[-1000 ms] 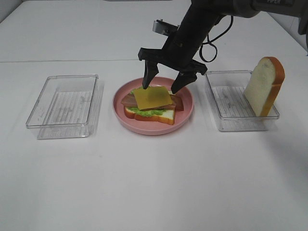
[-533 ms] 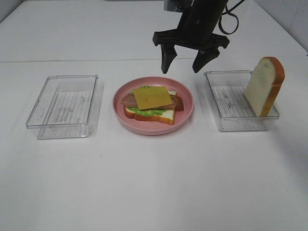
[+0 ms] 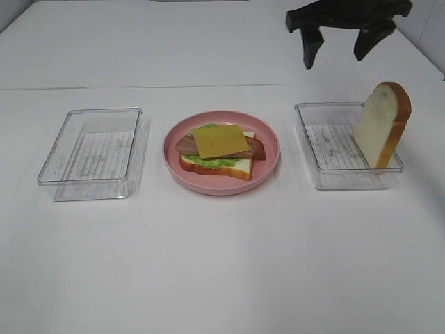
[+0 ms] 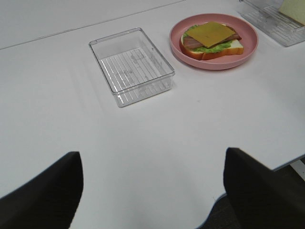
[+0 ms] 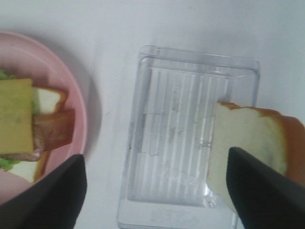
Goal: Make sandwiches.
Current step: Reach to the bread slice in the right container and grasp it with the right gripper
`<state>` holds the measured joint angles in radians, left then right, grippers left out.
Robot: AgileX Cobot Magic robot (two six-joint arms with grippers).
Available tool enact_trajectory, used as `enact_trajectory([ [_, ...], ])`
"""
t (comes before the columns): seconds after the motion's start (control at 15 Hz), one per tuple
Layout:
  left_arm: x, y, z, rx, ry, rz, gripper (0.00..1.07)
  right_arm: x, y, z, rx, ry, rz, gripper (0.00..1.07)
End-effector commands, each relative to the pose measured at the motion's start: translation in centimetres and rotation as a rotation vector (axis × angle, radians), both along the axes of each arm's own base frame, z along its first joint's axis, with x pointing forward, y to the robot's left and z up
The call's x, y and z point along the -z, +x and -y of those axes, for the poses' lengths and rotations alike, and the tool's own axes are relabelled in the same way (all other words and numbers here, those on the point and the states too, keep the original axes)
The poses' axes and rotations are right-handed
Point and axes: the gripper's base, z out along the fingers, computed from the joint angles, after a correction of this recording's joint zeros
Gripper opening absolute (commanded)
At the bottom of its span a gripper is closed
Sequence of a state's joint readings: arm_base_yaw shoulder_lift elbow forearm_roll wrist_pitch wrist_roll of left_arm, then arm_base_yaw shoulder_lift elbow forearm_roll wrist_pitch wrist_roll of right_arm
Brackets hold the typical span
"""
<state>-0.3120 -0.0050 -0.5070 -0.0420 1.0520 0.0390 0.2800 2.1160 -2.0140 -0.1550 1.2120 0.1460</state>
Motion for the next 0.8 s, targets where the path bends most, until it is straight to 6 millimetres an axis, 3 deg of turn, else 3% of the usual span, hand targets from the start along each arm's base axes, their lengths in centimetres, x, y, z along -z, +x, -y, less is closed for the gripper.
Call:
enact_trajectory([
  [0.07,0.0,-0.2,-0.1,0.004,-0.01,0.029,0.77,-1.0,-0.5,2.8,0.078,-0.01,-0.05,0.76],
  [0.13,0.0,-0.2,-0.1,0.004,-0.01,0.029,0.77,-1.4,-0.3,4.7,0.116,0.013,-0.048,0.76],
  [0.33,0.0,-0.2,-0.1,0.004,-0.01,0.029,0.77,-1.4,0.0,7.9,0.146,0.117,-0.07,0.76],
  [0.53,0.0,-0.2,-0.1,0.004,-0.01,0.029,0.77,-1.5,-0.4,9.9,0.168,0.125,-0.079,0.76],
  [0.8,0.0,-0.2,-0.1,0.004,-0.011,0.029,0.77,0.5,-1.6,10.7,0.174,0.159,-0.172,0.76],
])
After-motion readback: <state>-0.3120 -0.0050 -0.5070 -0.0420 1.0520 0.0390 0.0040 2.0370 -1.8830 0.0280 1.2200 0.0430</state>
